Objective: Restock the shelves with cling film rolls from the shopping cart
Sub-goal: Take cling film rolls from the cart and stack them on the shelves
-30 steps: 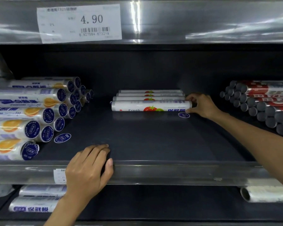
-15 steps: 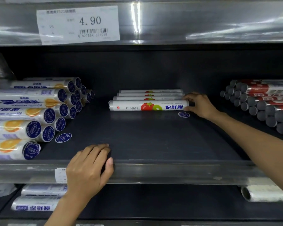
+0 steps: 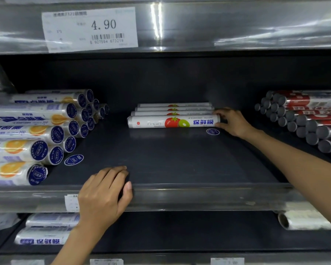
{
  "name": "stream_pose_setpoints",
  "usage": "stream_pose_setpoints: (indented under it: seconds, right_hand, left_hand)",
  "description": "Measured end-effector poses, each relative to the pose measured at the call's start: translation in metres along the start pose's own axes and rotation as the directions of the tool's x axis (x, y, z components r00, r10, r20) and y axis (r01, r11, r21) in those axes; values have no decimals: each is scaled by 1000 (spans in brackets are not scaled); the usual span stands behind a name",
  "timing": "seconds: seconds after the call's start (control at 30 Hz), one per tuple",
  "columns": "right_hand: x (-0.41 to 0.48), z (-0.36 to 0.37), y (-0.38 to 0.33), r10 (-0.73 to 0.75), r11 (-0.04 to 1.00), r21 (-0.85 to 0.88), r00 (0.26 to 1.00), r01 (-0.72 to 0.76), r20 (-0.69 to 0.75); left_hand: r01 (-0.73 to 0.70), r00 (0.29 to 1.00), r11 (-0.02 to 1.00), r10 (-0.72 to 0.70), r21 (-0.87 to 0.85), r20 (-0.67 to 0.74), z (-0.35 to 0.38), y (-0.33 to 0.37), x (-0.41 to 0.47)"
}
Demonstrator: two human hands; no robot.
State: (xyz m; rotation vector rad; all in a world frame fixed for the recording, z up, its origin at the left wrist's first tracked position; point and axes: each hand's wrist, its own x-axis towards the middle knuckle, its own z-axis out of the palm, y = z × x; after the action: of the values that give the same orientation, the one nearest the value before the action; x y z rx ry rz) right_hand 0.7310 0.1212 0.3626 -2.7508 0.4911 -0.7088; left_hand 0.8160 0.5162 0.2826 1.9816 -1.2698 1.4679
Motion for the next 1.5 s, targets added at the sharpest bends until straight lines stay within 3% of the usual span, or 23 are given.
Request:
stream_pose_setpoints:
  seconds: [0.17,0.23,0.33,0.43,0.53,0.63,0.73,0.83,0.9,1.03,1.13,1.5]
  right_hand:
    - [-31,-42,-31,42,999,-9,998,-42,-44]
    - [-75,-66,-50,0,999,-32,987,-5,-163]
    - [-182,-88,-87,-37,999,-22,936,31,-351]
    - [-302,-72,-109,110,994,51,911,-98,-398]
    - [-417,-24,-117,432,901,207,835,-381,-342]
    - [-526,31,-123,722,692,324,618,-645,-311]
    - [-623,73,-137,895,434,391,339,-812,-289]
    - [-700,93,-148,956,191,464,58,-865,-286]
    - [-739,95,-148,955,73,492,-82,-867,-285]
    - [-802,80,-131,915,-37,541,-246,-840,-319]
    - [-840,56,-104,902,-79,578,-305,-812,-306]
    - [-934,-47,43,899,-54,584,-294,-810,-325]
  left_hand:
    - [64,996,989,-56,-130,64,-8,1,6]
    - [64,998,973,-58,-223,36,-13,7,9]
    - [-61,995,924,27,-377,-96,-20,39,12]
    - [-109,993,725,111,-680,-41,-24,105,2]
    - [162,932,362,249,-918,263,-19,179,-35]
    - [449,737,198,470,-871,487,-17,246,-89]
    - [587,533,188,642,-787,551,-20,302,-137]
    - [611,374,247,748,-752,549,-26,354,-169]
    - [589,308,260,803,-765,510,-30,388,-182]
    - [508,235,312,846,-803,478,-41,463,-192]
    - [453,223,320,863,-832,453,-53,528,-189]
    - [367,234,58,960,-928,153,-77,752,-140]
